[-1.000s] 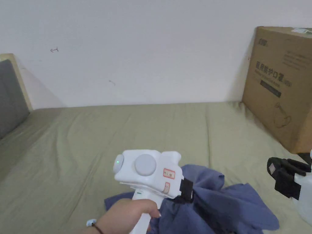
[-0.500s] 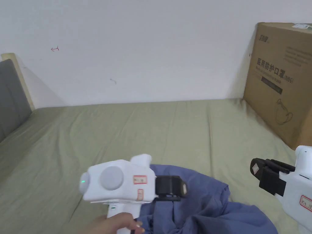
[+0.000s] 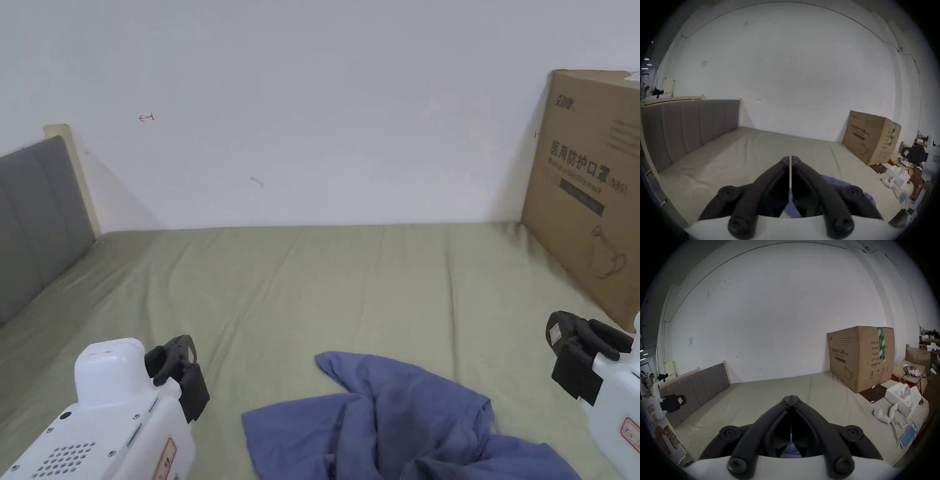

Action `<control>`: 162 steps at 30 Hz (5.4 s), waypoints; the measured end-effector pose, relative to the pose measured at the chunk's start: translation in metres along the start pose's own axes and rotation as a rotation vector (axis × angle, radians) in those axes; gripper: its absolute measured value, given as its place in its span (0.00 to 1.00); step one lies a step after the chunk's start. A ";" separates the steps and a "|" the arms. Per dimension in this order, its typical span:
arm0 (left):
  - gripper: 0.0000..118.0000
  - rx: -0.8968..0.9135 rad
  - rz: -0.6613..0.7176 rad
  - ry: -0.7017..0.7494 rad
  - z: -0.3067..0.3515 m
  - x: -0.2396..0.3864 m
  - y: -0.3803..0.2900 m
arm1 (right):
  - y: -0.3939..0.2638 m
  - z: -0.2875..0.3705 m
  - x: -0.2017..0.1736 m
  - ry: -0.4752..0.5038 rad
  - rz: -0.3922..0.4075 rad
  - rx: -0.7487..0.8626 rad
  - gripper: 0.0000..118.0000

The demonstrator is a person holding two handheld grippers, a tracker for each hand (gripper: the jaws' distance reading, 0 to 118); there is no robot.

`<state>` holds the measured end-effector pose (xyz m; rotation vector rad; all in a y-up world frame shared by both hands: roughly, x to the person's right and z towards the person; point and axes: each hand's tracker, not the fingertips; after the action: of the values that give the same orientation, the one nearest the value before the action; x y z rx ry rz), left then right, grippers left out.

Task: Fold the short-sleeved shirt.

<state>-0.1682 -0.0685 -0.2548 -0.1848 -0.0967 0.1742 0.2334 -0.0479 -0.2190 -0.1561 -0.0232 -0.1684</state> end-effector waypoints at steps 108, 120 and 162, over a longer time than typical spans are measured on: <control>0.00 -0.862 0.010 0.010 -0.243 -0.127 -0.057 | -0.093 -0.249 0.168 0.002 -0.037 -0.879 0.01; 0.00 -0.967 -0.068 -0.086 -0.085 -0.147 -0.084 | -0.111 -0.046 0.172 0.043 -0.035 -0.940 0.01; 0.00 -0.556 -0.091 -0.287 -0.173 -0.034 0.031 | -0.010 -0.064 0.050 0.147 -0.018 -0.452 0.00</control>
<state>-0.1879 -0.0744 -0.4326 -0.7087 -0.4395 0.0779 0.2819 -0.0759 -0.2790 -0.5943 0.1607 -0.2013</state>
